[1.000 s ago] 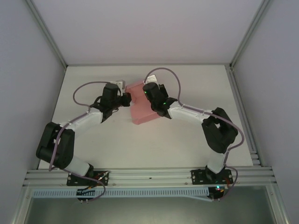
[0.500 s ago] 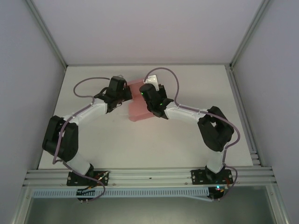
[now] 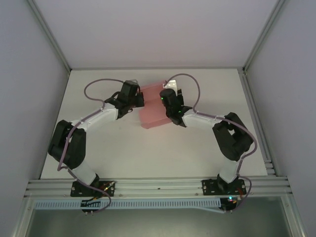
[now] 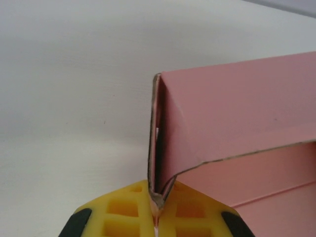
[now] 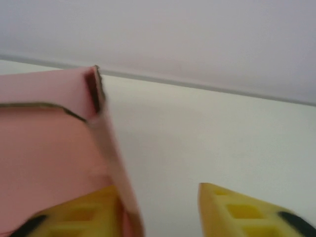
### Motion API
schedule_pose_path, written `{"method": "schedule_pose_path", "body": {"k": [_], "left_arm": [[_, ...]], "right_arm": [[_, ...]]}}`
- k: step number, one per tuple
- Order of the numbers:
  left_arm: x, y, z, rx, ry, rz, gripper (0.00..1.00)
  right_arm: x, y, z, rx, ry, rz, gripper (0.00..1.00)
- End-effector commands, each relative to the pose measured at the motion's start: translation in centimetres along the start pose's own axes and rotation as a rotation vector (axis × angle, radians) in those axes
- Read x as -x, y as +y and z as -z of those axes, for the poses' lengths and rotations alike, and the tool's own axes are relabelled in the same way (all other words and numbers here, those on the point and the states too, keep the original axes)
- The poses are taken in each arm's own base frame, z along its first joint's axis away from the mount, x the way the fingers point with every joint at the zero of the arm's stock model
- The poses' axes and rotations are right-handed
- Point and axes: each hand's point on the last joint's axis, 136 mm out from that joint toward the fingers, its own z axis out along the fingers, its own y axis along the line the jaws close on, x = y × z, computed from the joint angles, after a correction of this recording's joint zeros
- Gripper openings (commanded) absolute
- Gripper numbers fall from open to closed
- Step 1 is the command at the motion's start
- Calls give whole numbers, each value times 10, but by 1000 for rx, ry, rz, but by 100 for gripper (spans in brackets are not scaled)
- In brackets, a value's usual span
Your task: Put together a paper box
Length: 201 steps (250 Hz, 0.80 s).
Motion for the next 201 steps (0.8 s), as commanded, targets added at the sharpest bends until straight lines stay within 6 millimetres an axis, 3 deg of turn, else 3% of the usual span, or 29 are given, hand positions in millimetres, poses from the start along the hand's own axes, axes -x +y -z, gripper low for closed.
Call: {"method": "schedule_pose_path", "body": {"k": [1,28,41,81,100,117,134,156,201], "left_arm": [[11,14,9,45,-30,-32,0],[16,14,14,40,-44,-44,0],[17,13,15,36,-47,-47,0],[22,5,16,-6,-37,-137,0],[24,-3,17,-47,-22,-303,0],[25,-4,20,-42,12,-470,0],[23,-5,23,-42,70,-639,0],[3,-15,31,-128,163,-921,0],[-30,-11,43,-58,352,-1427,0]], "right_arm": [[35,11,17,248,-114,22,65],[33,37,53,523,-96,74,90],[37,39,69,589,-91,55,99],[58,39,117,745,-125,-33,100],[67,19,123,685,-122,-151,100],[65,-16,115,533,-49,-296,100],[45,-55,106,368,66,-434,100],[13,-93,102,221,198,-544,100],[-30,-114,117,144,301,-503,100]]}}
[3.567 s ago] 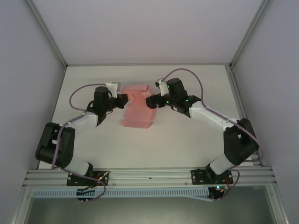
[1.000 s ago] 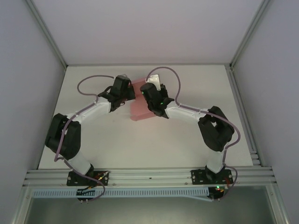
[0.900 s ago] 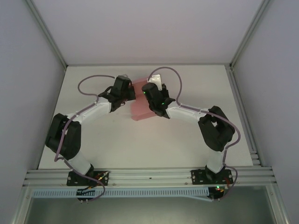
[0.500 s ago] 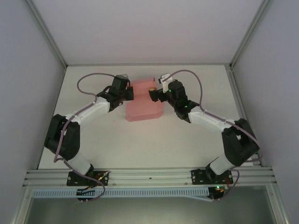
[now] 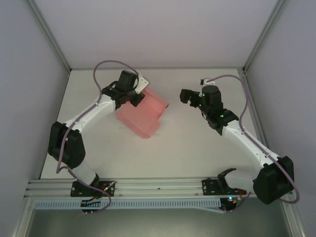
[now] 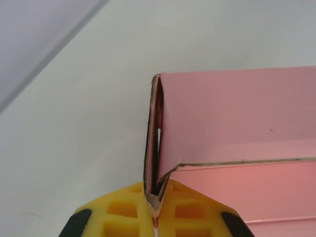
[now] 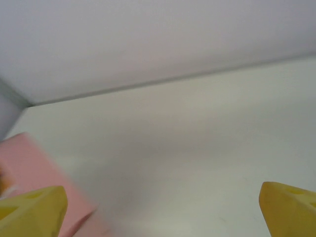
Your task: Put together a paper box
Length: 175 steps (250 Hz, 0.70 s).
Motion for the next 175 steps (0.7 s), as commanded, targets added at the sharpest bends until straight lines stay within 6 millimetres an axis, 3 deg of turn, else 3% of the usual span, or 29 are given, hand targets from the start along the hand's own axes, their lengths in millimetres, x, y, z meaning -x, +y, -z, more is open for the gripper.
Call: {"method": "schedule_pose_path", "body": {"k": [1,44,126,160,175], "left_arm": [[-34,-29,1,-67,227,-474,0],[-41,-36,-16,-33,388,-684,0],[-39,-80,-67,-66,473,-848,0],[-35,-86,-75,-66,451,-845,18],[-32,-86,-74,-66,441,-837,33]], "right_arm": [[-40,-33,15,-133,123,-50,100],[-59,-53,28,-185,143,-54,100],[-71,-67,37,-225,160,-49,100],[-75,-69,36,-231,169,-45,100],[-74,-69,36,-229,166,-42,100]]}}
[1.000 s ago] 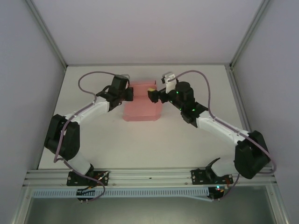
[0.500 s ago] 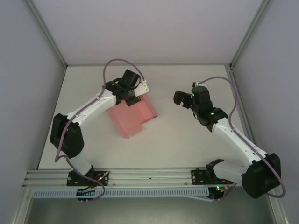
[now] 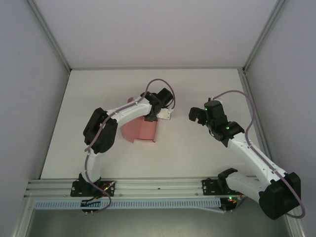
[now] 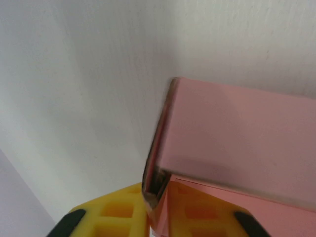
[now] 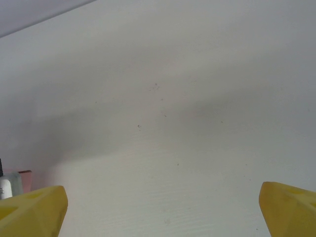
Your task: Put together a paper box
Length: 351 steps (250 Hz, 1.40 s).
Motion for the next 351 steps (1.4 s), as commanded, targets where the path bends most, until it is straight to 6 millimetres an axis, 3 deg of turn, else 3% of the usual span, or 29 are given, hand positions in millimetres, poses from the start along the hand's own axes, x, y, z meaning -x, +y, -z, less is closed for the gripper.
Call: {"method": "schedule_pose_path", "body": {"k": [1,18,41,83,118,166,231,316,351], "left_arm": [[3,11,6,23,-5,3,33],[4,13,12,26,-24,9,46],[8,17,24,32,-70,25,52],[14,23,40,60,-155,53,55],[15,28,40,60,-195,78,59],[10,29,15,19,-161,52,59],[11,13,-23,-71,-130,0,55],[18,-8,-52,-179,-165,-3,54],[19,-11,-60,-193,-168,6,43]], "right_arm": [[-2,-10,0,-38,-3,-13,100],[-2,-8,0,-27,-3,-9,100],[1,-5,-1,-12,-8,-1,100],[4,3,-4,18,-5,20,100],[0,14,-8,68,26,45,100],[-6,15,-14,70,57,44,100],[-14,17,-23,85,77,31,100],[-17,19,-30,84,101,38,100],[-17,18,-28,81,102,37,100]]}}
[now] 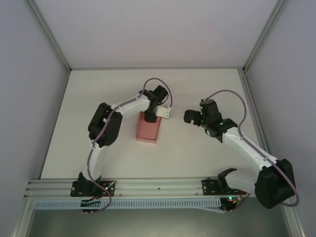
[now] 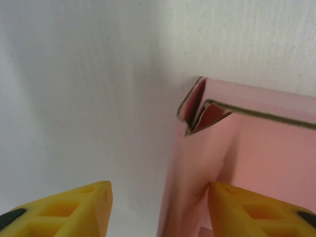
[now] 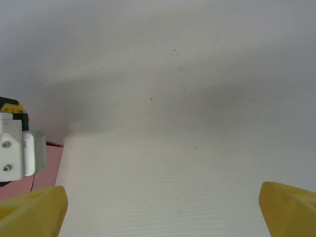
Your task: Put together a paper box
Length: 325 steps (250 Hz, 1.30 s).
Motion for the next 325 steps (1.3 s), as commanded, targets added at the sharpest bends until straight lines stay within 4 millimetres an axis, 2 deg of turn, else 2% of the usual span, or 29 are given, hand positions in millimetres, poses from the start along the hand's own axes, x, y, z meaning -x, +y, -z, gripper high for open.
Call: {"method": "schedule_pose_path", "body": {"k": [1,19,38,59,82,102,120,132,150,165,193,208,246,282,325], "left_arm": [[4,-4,-10,-37,-24,-2,43],[5,-1,-12,-30,-32,8,28],[7,3,-12,-13,-38,25,0],[7,20,-7,56,-48,74,0],[1,51,13,180,-59,171,0],[-5,96,46,372,-113,326,0],[-14,133,90,570,-178,471,0],[-22,150,119,691,-219,564,0],[-33,163,157,803,-266,710,0],[-38,166,176,823,-312,828,0],[-50,165,197,864,-348,1002,0],[-55,161,202,868,-359,1063,0],[-56,154,210,853,-397,1139,0],[-54,151,212,845,-409,1149,0],[-51,149,213,807,-436,1188,0]], "right_arm": [[8,4,2,17,-23,-5,100],[9,3,3,15,-23,-5,100],[8,3,4,17,-26,-6,100],[9,3,7,21,-33,-9,100],[14,6,10,39,-51,-16,100],[21,10,16,57,-85,-36,100],[31,19,20,108,-128,-78,100],[37,29,20,165,-149,-114,100],[44,47,17,250,-159,-151,100],[48,61,12,290,-165,-164,100],[58,90,5,326,-181,-128,100],[66,106,1,327,-194,-91,100],[88,128,-16,332,-220,-87,93],[107,136,-29,307,-253,-85,85],[114,137,-53,255,-257,-92,63]]}}
